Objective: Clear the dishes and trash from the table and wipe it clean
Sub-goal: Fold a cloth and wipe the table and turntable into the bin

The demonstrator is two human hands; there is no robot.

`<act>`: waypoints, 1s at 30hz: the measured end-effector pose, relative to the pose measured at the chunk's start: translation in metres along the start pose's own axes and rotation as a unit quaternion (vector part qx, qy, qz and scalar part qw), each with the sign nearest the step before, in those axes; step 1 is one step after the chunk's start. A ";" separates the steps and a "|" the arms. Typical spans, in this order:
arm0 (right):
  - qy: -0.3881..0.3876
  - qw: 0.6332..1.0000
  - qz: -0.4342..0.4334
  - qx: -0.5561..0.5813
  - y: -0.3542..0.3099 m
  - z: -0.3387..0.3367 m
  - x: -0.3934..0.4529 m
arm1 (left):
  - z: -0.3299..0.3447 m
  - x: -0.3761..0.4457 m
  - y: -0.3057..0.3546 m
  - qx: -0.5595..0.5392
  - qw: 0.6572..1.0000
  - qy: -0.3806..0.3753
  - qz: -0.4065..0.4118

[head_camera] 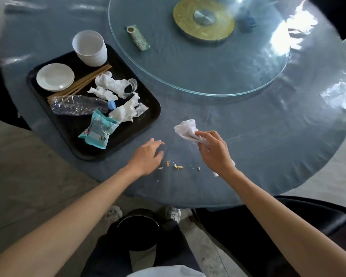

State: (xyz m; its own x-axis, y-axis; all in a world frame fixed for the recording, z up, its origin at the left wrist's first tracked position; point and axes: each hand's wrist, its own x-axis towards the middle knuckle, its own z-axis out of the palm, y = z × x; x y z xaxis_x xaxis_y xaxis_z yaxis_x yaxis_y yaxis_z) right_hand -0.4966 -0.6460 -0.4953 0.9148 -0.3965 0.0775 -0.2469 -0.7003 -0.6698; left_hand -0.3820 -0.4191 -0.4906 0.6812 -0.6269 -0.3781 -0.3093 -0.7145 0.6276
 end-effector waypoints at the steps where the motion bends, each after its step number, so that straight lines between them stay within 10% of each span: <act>1: 0.000 1.000 0.013 0.009 0.003 -0.004 -0.001 | 0.004 0.001 0.014 -0.069 0.997 0.006 -0.029; 12: -0.010 0.995 0.095 0.019 0.091 -0.050 -0.067 | 0.109 0.014 0.140 -0.395 0.902 -0.083 -0.154; 30: 0.009 0.997 0.044 -0.070 0.098 -0.053 -0.097 | 0.132 -0.002 0.146 -0.321 0.938 -0.084 -0.099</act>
State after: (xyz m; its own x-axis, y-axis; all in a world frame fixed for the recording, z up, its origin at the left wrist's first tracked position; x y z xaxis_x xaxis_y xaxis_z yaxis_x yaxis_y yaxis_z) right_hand -0.6269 -0.7078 -0.5293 0.8821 -0.4695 0.0375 -0.3688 -0.7381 -0.5650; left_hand -0.5160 -0.5636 -0.4880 0.5515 -0.5805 -0.5991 0.3121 -0.5224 0.7935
